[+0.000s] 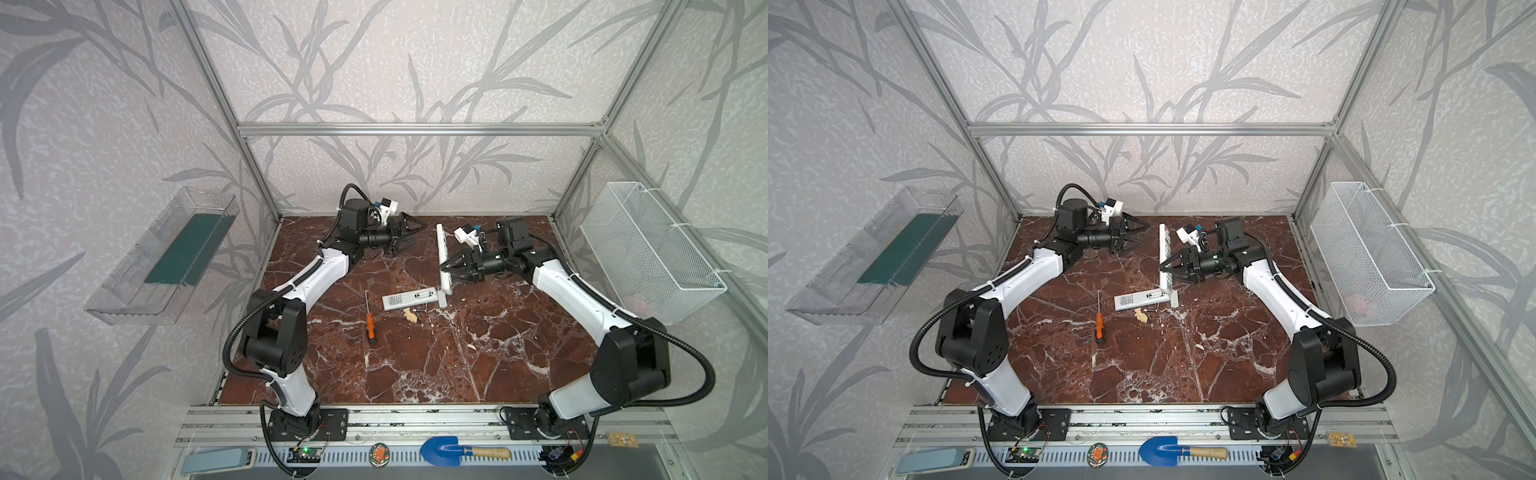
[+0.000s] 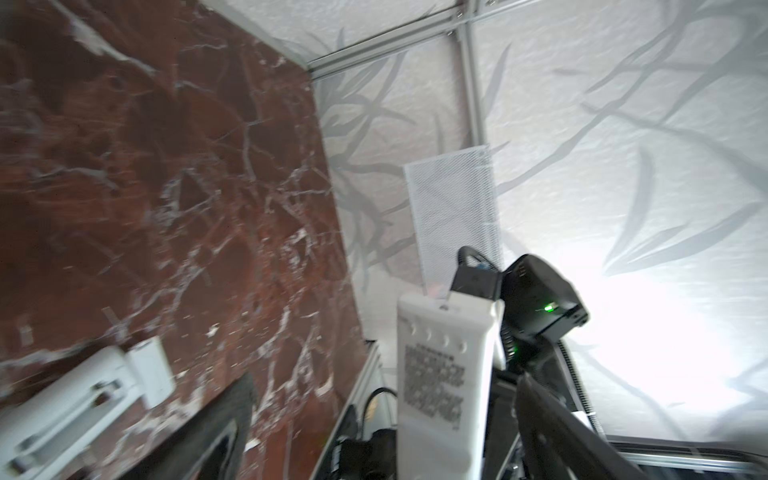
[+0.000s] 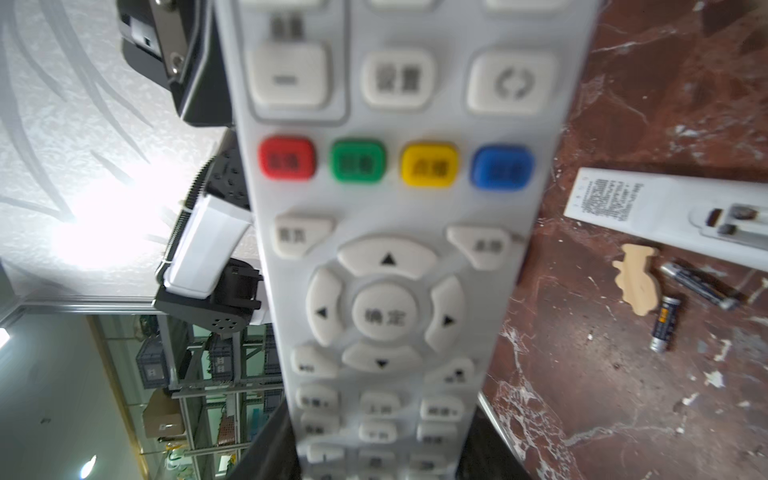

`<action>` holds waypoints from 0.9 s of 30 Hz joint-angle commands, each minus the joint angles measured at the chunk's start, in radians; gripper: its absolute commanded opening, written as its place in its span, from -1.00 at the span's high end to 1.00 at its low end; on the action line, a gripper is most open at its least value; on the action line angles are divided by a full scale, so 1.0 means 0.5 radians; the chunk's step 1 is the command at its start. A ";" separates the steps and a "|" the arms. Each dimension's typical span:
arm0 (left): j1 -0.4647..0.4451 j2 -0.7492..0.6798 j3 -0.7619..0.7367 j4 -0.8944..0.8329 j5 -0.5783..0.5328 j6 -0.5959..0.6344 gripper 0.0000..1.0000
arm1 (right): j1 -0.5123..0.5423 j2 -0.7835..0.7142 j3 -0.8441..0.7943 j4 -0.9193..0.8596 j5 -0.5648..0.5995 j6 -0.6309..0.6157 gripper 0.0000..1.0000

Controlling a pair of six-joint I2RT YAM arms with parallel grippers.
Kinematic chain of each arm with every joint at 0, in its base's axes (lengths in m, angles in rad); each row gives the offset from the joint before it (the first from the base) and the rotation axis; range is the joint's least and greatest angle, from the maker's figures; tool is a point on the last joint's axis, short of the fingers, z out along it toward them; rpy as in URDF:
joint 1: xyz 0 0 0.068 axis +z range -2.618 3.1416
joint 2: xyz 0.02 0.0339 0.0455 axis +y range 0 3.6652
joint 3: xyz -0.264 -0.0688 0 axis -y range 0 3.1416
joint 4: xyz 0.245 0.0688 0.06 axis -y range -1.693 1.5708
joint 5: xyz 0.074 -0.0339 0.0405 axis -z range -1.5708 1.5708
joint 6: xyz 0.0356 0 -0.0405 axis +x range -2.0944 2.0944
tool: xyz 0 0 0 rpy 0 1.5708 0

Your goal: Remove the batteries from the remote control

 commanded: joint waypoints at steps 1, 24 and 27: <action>-0.073 0.009 0.028 0.900 0.206 -0.639 -0.97 | 0.002 -0.062 0.034 0.270 -0.189 0.190 0.53; -0.195 0.091 0.084 0.793 0.255 -0.581 -0.75 | 0.063 -0.099 0.013 0.672 -0.273 0.504 0.68; -0.195 0.111 0.094 0.894 0.254 -0.652 -0.53 | 0.063 -0.092 0.013 0.643 -0.267 0.477 0.68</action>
